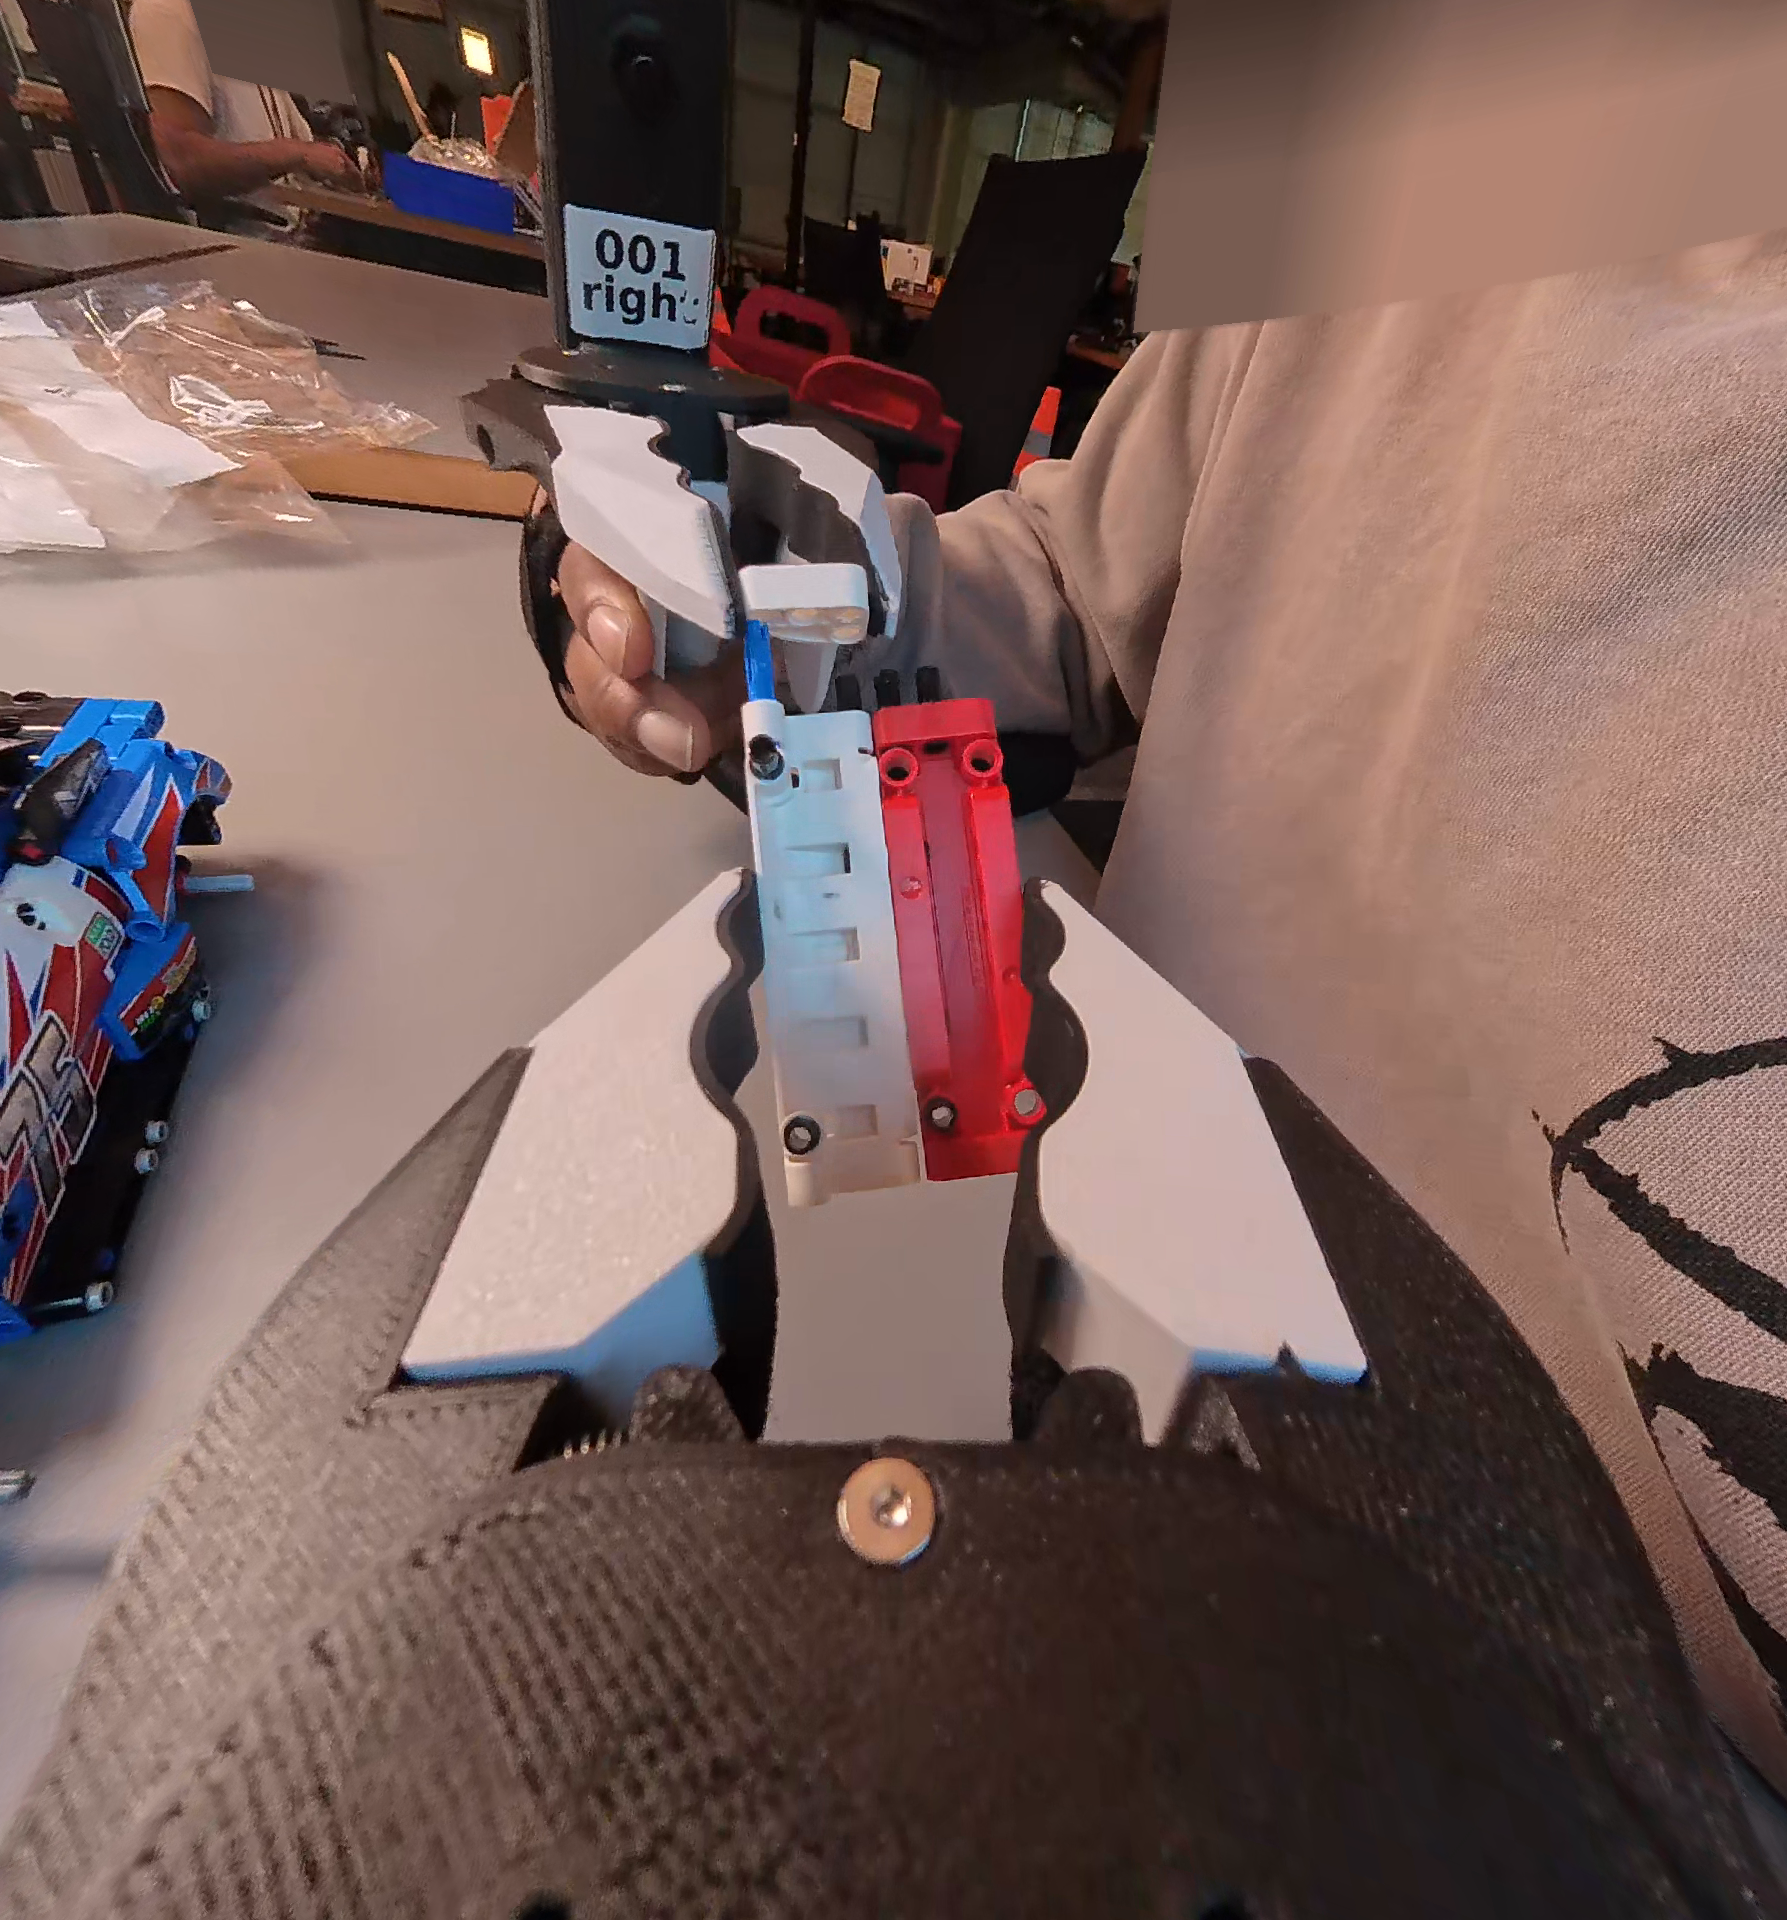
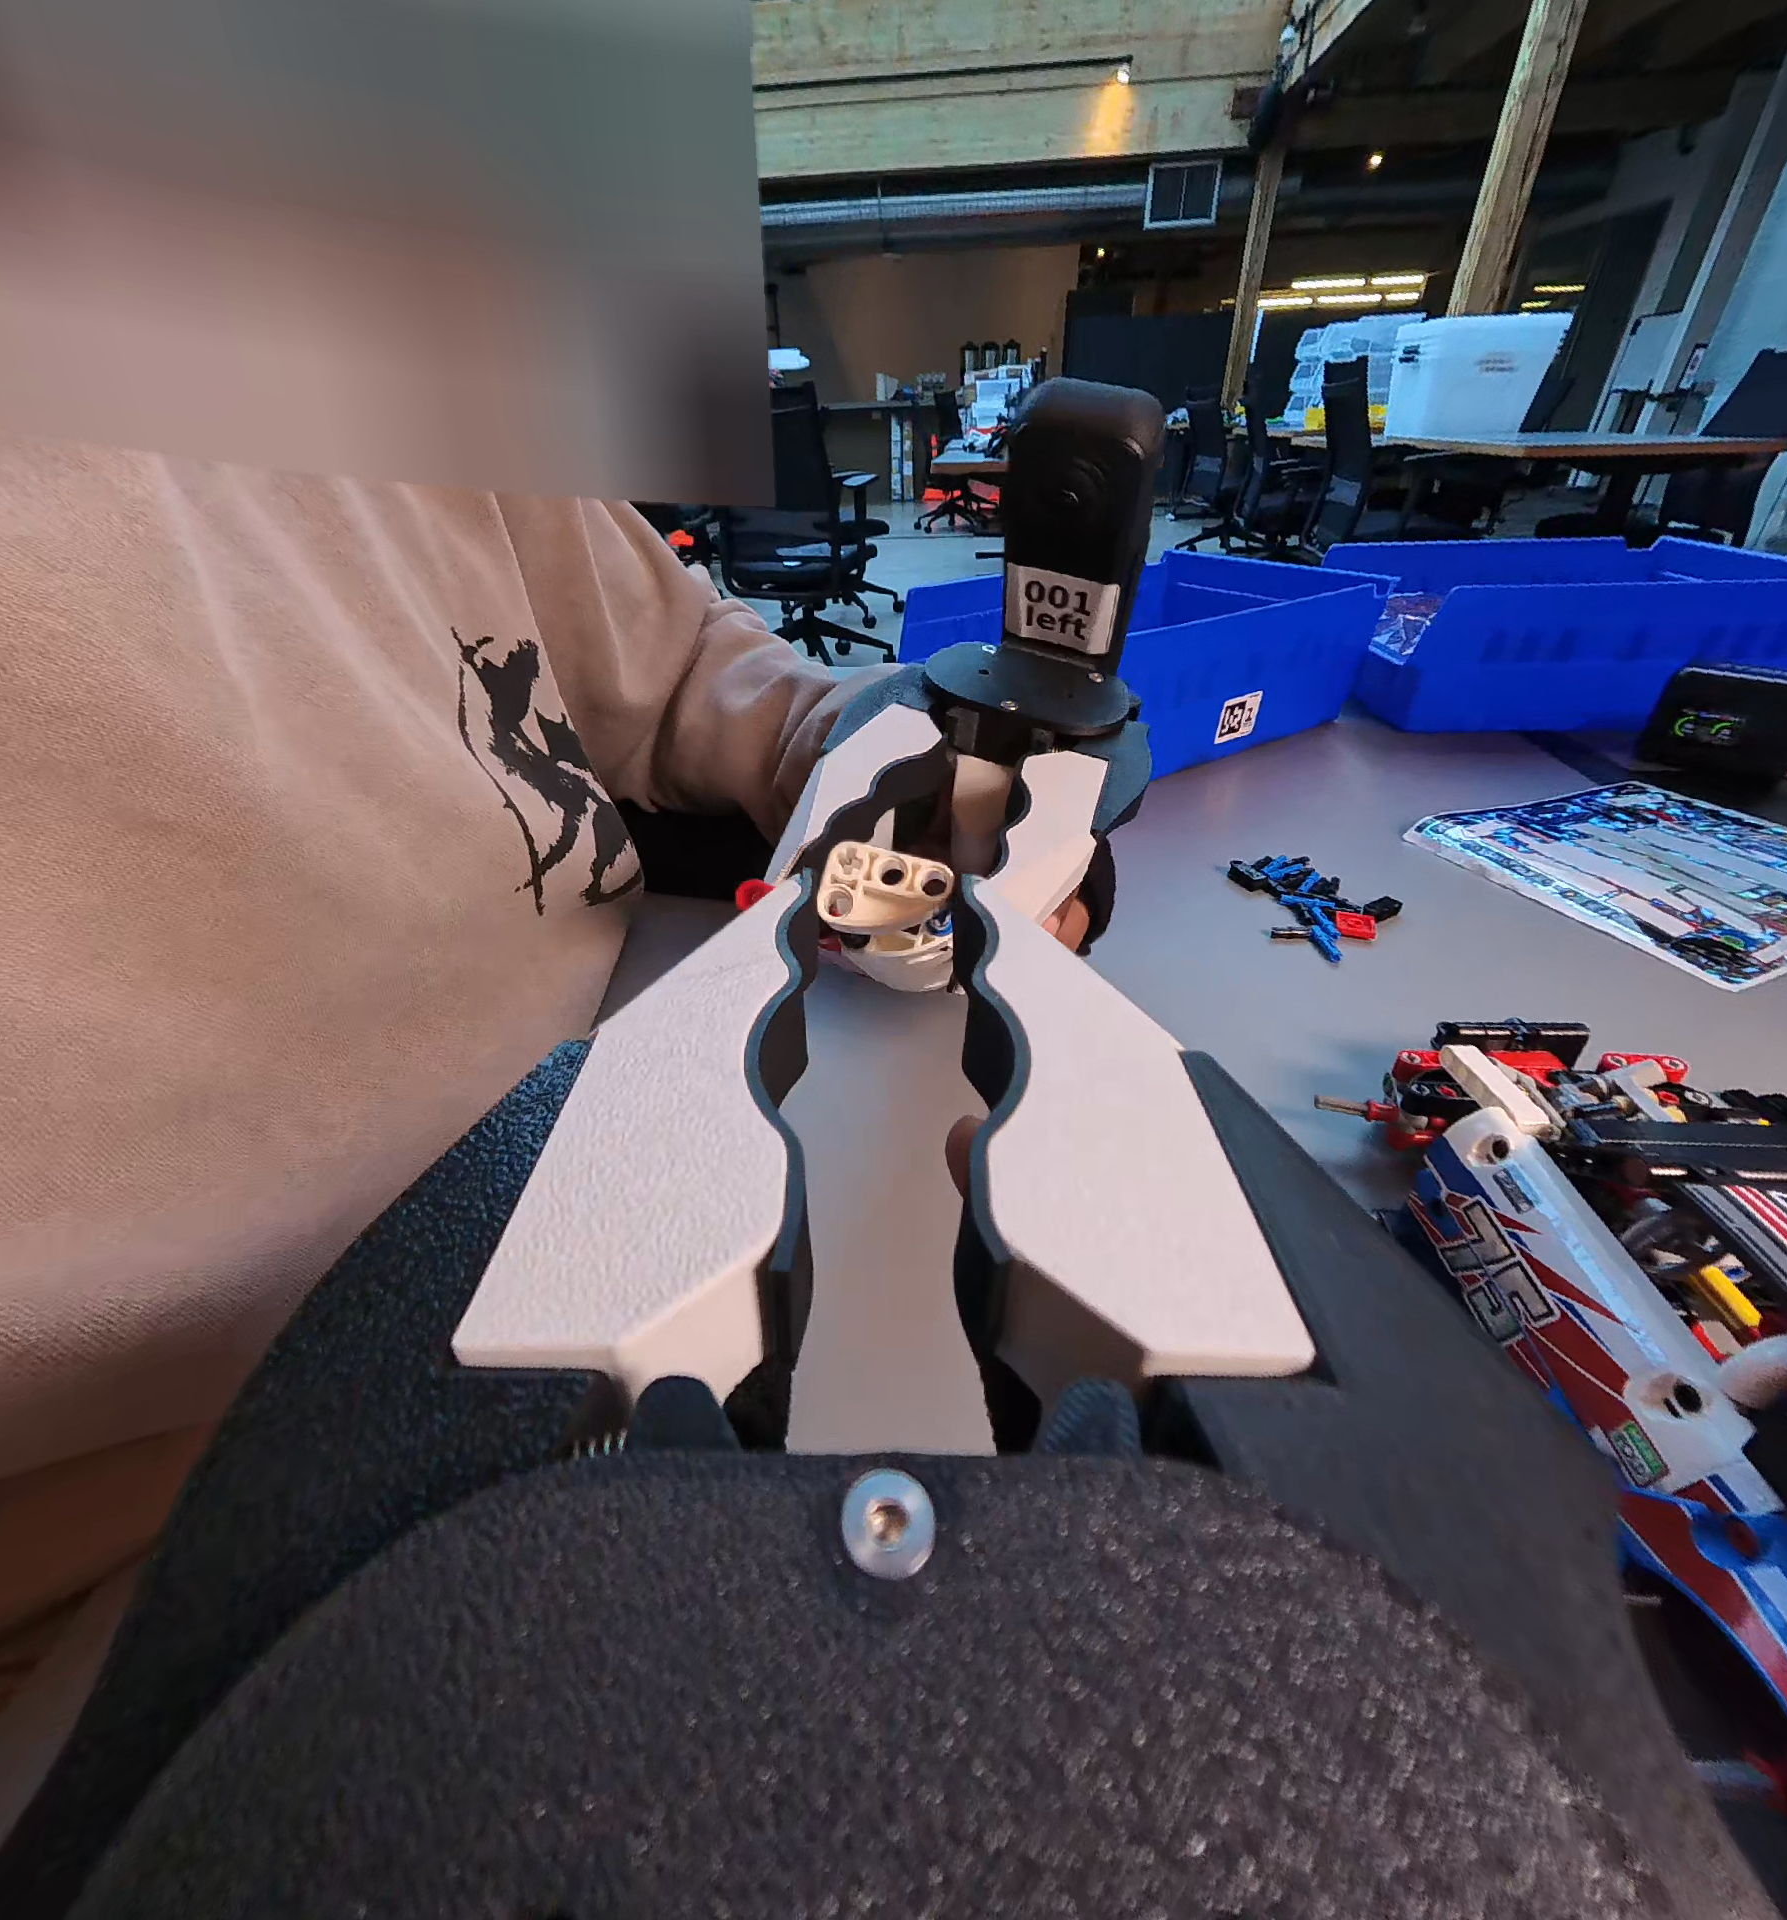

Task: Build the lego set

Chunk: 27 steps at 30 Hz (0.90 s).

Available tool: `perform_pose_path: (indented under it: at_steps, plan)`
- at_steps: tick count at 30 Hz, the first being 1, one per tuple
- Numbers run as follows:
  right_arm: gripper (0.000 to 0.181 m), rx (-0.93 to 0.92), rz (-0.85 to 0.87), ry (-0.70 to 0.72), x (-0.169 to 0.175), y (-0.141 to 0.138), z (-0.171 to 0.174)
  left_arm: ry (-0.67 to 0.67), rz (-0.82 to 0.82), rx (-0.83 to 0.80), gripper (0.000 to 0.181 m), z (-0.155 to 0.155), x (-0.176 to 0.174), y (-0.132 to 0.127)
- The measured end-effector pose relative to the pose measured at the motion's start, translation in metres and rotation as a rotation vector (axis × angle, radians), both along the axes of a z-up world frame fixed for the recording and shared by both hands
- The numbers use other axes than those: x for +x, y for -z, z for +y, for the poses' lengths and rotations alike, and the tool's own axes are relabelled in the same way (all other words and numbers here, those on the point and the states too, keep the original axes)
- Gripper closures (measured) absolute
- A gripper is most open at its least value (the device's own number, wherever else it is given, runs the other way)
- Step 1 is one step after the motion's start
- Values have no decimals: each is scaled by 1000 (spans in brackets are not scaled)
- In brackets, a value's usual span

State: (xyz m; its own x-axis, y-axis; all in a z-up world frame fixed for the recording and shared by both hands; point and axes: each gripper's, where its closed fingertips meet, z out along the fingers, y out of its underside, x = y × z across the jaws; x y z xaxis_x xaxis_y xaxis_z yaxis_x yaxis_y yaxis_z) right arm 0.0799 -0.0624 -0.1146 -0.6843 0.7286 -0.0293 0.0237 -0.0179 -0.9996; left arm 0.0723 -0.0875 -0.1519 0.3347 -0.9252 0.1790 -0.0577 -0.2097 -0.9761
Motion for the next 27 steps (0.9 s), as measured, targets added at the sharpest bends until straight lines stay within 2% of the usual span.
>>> perform_pose_path:
  at_steps: [7,17,27]
  plan:
    - [159,-19,60,-2,0,-12,-8,17,-37,54,133,-5,3,-8]
    - [159,14,158,21,4,-33,-18,-34,-6,286,133,-8,5,-24]
    - [159,-9,176,-7,9,-40,-24,-33,-28,350,133,-11,10,-31]
